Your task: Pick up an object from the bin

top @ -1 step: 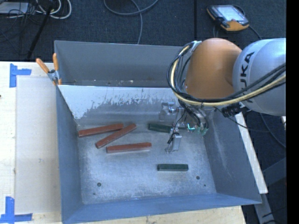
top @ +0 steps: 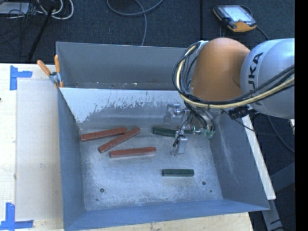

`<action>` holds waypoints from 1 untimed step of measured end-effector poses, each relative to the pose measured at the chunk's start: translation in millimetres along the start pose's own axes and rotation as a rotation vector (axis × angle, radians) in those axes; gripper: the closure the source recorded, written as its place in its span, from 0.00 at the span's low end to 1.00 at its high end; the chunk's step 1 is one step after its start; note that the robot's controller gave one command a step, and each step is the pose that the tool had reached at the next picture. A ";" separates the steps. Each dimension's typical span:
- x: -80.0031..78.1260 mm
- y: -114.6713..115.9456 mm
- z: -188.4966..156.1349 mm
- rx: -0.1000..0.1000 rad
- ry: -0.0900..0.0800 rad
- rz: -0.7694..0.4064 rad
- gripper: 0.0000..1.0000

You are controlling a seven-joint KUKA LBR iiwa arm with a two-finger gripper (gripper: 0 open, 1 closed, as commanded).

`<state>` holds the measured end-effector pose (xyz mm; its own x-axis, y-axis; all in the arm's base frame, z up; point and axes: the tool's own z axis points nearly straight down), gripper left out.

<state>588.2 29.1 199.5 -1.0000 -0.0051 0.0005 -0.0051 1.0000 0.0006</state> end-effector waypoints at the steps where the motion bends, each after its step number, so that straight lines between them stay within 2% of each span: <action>1: 22.3 -8.3 53.6 0.000 -0.005 0.012 0.00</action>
Offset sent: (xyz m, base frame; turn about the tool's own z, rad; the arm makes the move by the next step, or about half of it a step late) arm -0.0031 -0.0304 -0.1168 0.0524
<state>565.9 20.7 145.9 -1.0000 0.0065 -0.0040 0.0065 1.0000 0.0010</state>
